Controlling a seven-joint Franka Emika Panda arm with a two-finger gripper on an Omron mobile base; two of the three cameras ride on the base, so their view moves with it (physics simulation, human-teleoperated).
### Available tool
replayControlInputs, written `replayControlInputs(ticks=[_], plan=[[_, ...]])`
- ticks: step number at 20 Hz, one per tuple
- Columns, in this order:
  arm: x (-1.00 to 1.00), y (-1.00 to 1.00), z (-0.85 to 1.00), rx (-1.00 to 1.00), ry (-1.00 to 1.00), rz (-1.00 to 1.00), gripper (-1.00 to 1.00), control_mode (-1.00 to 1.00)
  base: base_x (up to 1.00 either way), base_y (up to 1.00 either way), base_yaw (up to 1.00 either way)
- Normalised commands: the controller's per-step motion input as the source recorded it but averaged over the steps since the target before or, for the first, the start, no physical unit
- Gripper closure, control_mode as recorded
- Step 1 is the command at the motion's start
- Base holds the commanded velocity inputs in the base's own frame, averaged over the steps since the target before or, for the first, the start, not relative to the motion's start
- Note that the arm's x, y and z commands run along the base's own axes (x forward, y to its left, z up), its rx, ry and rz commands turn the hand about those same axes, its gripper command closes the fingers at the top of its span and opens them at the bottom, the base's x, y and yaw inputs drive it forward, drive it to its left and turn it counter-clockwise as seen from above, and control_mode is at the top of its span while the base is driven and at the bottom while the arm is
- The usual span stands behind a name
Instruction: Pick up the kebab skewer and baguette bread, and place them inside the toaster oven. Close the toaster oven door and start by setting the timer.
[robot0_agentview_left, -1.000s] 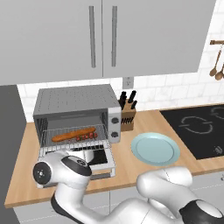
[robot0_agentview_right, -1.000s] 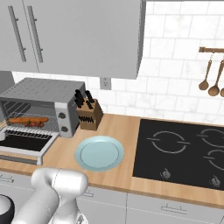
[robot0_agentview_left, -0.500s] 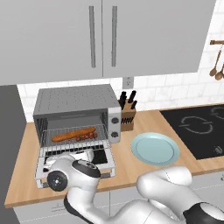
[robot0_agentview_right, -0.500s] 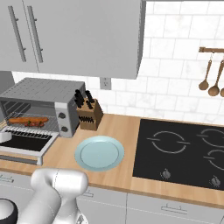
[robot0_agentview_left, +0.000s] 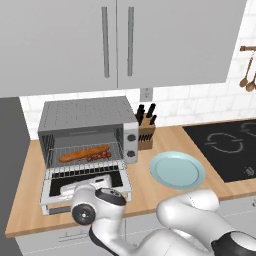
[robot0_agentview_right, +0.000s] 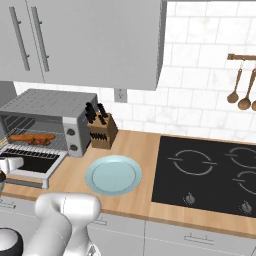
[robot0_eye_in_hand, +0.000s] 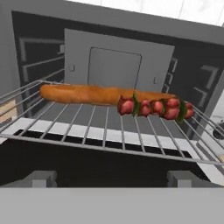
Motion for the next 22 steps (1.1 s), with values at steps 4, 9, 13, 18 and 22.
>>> replayControlInputs(ticks=[4,9,13,18,22], plan=[[0.08,0.0,-0.17,0.26,-0.13,-0.02,-1.0,-1.0,0.0,0.0,0.0],[0.08,0.0,-0.06,0.15,-0.13,0.0,-1.0,-1.0,0.0,0.0,0.0],[0.12,0.0,0.0,0.01,-0.05,0.0,-1.0,-1.0,0.0,0.0,0.0],[0.05,0.0,0.03,0.0,-0.01,0.0,-1.0,-1.0,0.0,0.0,0.0],[0.11,0.0,0.08,0.0,0.0,0.0,-1.0,-1.0,0.0,0.0,0.0]])
